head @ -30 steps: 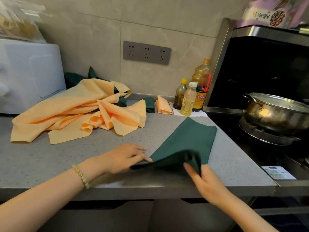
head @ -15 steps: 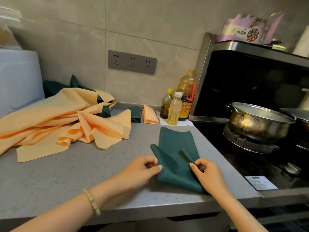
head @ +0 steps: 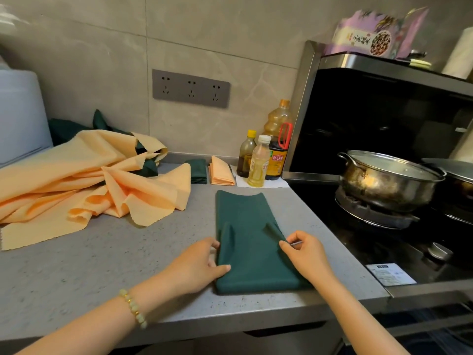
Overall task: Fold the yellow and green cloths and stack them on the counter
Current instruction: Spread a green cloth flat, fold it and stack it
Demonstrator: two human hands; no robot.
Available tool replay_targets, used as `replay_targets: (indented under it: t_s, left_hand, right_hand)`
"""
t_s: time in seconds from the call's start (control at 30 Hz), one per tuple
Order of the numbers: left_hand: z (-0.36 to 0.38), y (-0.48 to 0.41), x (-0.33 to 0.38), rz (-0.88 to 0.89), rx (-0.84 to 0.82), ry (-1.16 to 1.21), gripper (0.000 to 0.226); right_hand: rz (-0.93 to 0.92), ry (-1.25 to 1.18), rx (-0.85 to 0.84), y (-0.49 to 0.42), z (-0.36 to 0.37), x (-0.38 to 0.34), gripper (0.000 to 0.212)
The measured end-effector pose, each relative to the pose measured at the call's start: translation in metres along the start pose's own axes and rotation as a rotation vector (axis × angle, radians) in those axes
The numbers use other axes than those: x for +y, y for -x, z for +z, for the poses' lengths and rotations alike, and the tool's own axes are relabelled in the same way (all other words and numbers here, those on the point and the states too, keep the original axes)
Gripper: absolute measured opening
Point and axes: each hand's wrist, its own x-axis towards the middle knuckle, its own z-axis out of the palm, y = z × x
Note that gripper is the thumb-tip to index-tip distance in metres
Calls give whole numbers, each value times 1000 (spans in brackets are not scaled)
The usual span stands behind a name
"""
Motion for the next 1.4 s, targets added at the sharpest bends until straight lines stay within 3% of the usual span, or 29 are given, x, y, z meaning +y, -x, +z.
replay_targets:
  t_s: [0.13,0.3,0.47,0.6,0.73,0.83,0.97,1.07,1.17,1.23,1.4]
  left_hand:
    - [-13,23,-12,-53,-2,-37,59]
    - [-33,4,-20,-112,140,12,70]
    - [-34,-22,-25,-95,252,25,61]
    - [-31,-25,-26,-120,235,-111,52]
    - [-22,-22,-14,93,299,-458,54]
    - [-10,-16,3,212,152,-566,44]
    - [9,-8,9,75,-33,-699,62]
    - [23,-4,4,27,-49,-724,70]
    - [31,-1,-3,35,-15,-717,70]
    - [31,-1,-5,44,-7,-716,69]
    - [33,-4,-9,50,-2,-689,70]
  right_hand:
    - [-38,-38,-72,2,21,-16,13]
    - [-79,1,-68,-5,33,-26,28]
    - [-40,-4,-41,-13,37,-23,21]
    - [-35,9,-59,-16,37,-22,20]
    - [-53,47,-57,-16,38,-20,19]
    - [-72,73,-43,-15,39,-20,19]
    - [-58,69,-43,-15,39,-21,18]
    - [-127,150,-41,-8,36,-27,24]
    - [-392,405,-61,8,37,-37,44]
    - [-529,523,-163,16,42,-43,46]
    - [-515,619,-373,24,51,-38,47]
